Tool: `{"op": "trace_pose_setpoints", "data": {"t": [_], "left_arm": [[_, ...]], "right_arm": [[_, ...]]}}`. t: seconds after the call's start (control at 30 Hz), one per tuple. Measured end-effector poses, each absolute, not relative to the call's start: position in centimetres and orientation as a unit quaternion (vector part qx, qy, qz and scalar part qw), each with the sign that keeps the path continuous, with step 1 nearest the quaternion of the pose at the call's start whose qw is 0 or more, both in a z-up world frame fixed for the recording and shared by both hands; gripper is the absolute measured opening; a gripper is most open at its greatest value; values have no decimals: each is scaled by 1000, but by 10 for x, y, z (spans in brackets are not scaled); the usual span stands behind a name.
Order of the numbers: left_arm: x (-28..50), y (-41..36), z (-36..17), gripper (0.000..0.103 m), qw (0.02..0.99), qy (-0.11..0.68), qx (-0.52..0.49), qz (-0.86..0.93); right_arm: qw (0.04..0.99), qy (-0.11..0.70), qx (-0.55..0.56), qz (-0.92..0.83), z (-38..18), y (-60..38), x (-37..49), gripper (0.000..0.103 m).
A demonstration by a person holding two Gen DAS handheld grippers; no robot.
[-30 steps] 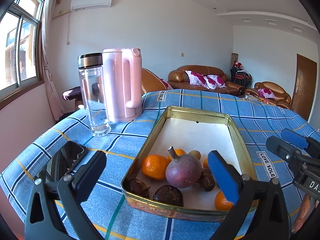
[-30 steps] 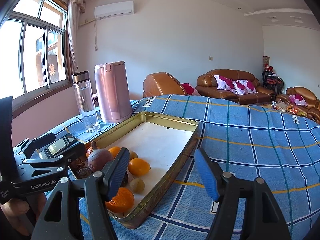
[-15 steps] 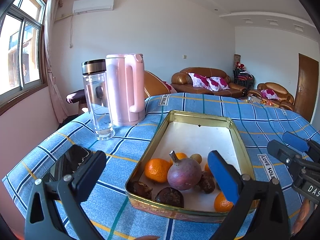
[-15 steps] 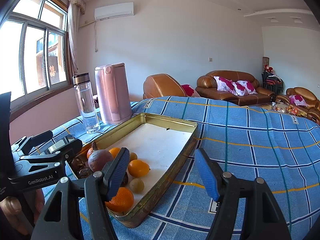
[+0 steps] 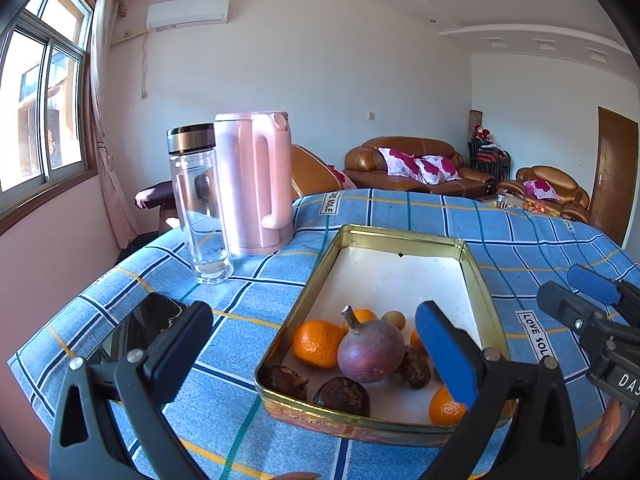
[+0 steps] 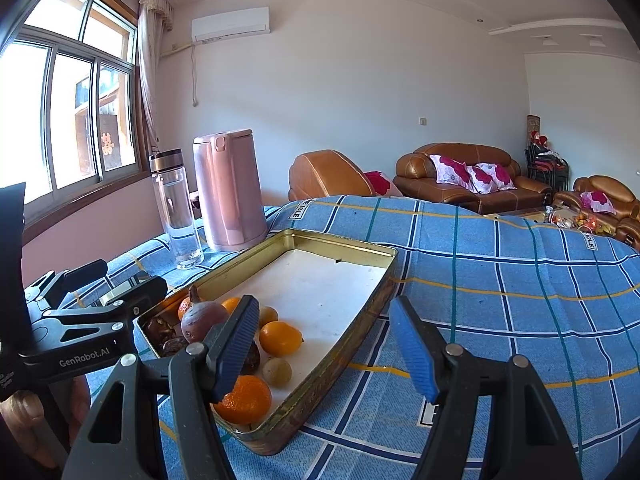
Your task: Organize fruits
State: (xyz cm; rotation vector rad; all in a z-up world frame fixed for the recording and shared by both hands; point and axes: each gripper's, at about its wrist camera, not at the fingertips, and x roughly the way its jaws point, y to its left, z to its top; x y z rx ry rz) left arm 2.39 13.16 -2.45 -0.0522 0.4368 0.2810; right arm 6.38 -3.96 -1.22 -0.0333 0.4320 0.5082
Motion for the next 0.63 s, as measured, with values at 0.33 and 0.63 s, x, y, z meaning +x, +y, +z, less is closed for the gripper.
{"op": "trace_pose_setpoints", "data": {"t": [0.33,0.63], "left_arm": [[23,128,-23,103,967,214,-19,140],[18,129,-20,103,969,199,-16,148]], "right_arm": [[945,201,-22,258,-10,-38,58,69],[944,200,-23,260,-10,-39,56,69]]}}
